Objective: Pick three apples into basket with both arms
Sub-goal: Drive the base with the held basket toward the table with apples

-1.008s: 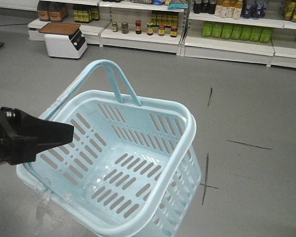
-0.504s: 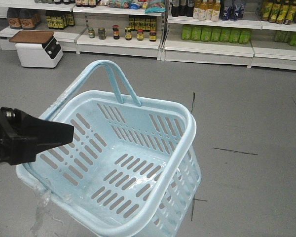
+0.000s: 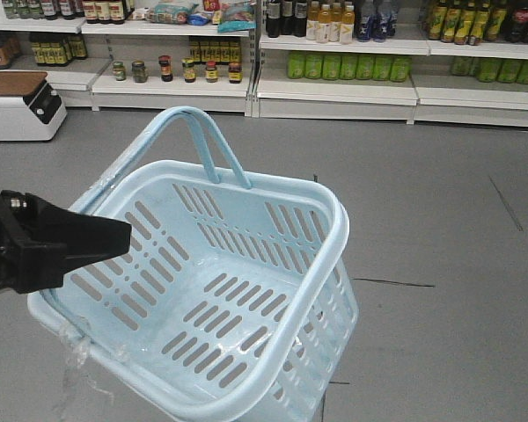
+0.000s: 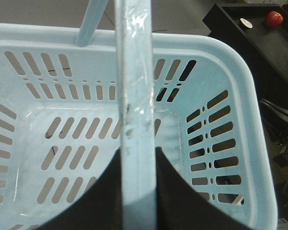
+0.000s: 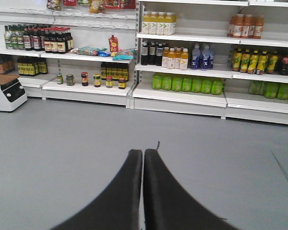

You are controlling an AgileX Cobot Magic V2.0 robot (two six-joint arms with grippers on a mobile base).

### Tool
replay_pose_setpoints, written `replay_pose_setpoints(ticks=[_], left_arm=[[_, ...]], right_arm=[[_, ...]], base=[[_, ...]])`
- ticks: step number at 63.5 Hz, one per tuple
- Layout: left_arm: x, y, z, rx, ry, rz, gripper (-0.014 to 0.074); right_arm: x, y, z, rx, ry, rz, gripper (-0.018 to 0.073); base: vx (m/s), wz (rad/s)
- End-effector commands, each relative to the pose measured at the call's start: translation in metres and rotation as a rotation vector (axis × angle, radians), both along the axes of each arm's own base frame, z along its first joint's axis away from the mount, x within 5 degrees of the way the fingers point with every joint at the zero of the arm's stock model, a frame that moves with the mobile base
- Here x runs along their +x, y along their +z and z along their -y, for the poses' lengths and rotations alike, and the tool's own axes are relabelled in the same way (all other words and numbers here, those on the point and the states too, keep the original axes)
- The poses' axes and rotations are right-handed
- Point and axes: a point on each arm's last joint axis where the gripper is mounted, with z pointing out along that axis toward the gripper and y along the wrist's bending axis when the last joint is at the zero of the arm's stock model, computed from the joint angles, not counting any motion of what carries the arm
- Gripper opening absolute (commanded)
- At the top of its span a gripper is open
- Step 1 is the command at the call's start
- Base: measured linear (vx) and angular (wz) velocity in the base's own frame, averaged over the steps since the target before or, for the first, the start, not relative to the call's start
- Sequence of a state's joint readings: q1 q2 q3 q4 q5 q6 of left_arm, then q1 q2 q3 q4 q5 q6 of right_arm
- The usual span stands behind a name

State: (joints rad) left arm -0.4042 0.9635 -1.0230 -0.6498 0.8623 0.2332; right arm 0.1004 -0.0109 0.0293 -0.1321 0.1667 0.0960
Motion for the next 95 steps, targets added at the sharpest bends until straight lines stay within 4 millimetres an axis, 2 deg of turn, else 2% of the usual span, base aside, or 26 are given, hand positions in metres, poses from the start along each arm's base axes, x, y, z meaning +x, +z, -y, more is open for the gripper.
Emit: replay_pose_setpoints(ticks=[1, 95], left_arm=[[-0.0017, 0.0197, 0.0004, -0.101, 0.031, 0.071, -0.0008], [-0.0017, 0.0197, 0.0004, -0.101, 0.031, 0.071, -0.0008]], right_arm=[[0.0001, 0.0029, -0.0004, -0.011, 0.002, 0.072, -0.0001], [0.0001, 0.0029, -0.0004, -0.011, 0.002, 0.072, -0.0001]], base=[[0.19, -0.22], [0.14, -0.47]])
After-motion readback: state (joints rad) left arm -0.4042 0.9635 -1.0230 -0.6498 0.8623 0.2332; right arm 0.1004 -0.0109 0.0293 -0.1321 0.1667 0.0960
